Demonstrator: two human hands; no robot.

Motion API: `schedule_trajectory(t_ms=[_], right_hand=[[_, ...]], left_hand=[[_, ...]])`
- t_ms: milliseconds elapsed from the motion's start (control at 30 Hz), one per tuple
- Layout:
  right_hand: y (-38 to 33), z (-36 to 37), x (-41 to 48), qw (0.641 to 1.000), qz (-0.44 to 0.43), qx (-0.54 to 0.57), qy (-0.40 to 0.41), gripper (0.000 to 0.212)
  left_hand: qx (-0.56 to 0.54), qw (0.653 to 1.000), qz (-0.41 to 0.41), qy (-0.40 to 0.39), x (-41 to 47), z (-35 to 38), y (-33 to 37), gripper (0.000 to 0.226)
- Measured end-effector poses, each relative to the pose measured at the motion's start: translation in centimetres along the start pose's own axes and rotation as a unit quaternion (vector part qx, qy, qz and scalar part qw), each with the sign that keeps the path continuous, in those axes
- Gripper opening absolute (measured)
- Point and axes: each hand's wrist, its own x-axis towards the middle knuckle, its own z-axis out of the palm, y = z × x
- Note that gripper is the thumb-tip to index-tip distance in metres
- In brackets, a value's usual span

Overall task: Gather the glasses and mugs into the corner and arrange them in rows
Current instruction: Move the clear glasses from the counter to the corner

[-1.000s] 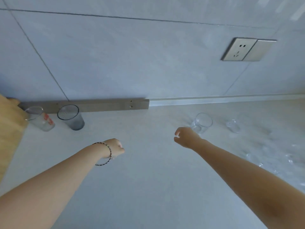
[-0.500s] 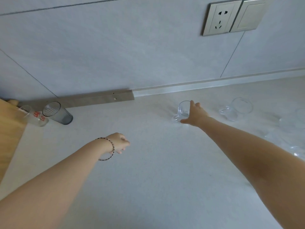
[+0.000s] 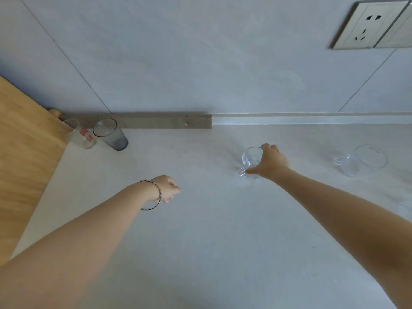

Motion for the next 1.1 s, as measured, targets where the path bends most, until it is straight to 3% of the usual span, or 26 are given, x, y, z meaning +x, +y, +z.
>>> schedule_trajectory(t_ms=[333,467,567,833,967,1100], right_hand=[[-18.7,7.2,-1.0,0.995,-0.075,0.058,-0.036,0.097],[-25.1,8.9,0.6,0.994,-0.087,0.06,-0.035,0.095],[-28.4,10.2,2.0,0.996,-0.078,0.045,-0.027,0.092],[-31.4,11.9,3.9,0.997,-0.044,0.059,-0.004,0.094],[-31.2,11.8,3.4,0.996,-0.032,0.081,0.001,0.086],[-28.5,11.5,1.1,0.997,-0.036,0.034,-0.059,0.073]], left_hand=[[0.103,0.993,0.053,-0.001,2.8,-8.3,-12.0,0.007],[0.103,0.993,0.051,0.006,4.7,-11.7,-16.7,0.025],[0.093,0.994,0.048,0.009,6.1,-13.5,-19.4,0.014],[0.093,0.994,0.064,0.0,8.3,-15.0,-22.6,0.02],[0.1,0.993,0.065,-0.002,8.4,-14.6,-22.4,0.007],[0.121,0.99,0.071,-0.002,7.7,-13.2,-20.7,0.011]])
